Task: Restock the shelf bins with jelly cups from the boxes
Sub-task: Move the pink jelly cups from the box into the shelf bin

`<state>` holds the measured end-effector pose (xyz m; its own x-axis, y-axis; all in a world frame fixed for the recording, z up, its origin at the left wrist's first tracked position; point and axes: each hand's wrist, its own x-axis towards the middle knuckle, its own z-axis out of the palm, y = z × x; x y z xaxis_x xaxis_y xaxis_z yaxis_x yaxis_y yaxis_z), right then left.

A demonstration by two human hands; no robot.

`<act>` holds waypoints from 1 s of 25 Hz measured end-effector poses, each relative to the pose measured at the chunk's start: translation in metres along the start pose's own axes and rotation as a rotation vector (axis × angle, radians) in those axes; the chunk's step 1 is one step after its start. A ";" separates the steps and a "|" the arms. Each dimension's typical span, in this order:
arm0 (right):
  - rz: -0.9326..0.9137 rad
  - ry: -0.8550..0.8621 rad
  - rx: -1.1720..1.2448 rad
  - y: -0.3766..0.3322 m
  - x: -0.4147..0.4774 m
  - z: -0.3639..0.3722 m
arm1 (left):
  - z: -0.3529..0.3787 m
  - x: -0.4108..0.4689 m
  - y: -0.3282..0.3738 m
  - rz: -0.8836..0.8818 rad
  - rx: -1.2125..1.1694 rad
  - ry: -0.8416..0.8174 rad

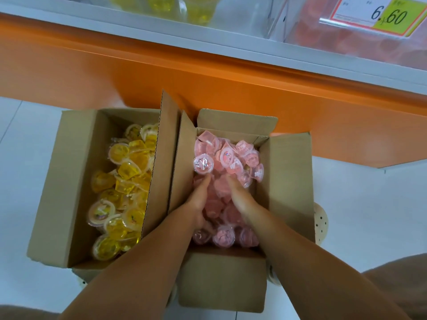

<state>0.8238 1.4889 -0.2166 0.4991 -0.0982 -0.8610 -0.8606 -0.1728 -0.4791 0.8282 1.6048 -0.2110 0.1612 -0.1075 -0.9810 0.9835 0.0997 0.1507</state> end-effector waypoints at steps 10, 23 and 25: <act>0.060 -0.127 -0.003 0.002 0.001 -0.028 | -0.004 0.006 -0.001 -0.013 -0.013 -0.046; 0.134 -0.281 0.437 0.030 -0.002 -0.034 | 0.000 -0.011 -0.003 0.028 -0.025 -0.125; 0.120 -0.288 0.508 0.029 -0.006 -0.032 | 0.000 -0.016 -0.002 0.052 -0.027 -0.148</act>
<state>0.7993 1.4528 -0.2197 0.4083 0.1943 -0.8919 -0.8858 0.3204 -0.3358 0.8239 1.6058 -0.1959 0.2239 -0.2456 -0.9432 0.9713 0.1355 0.1953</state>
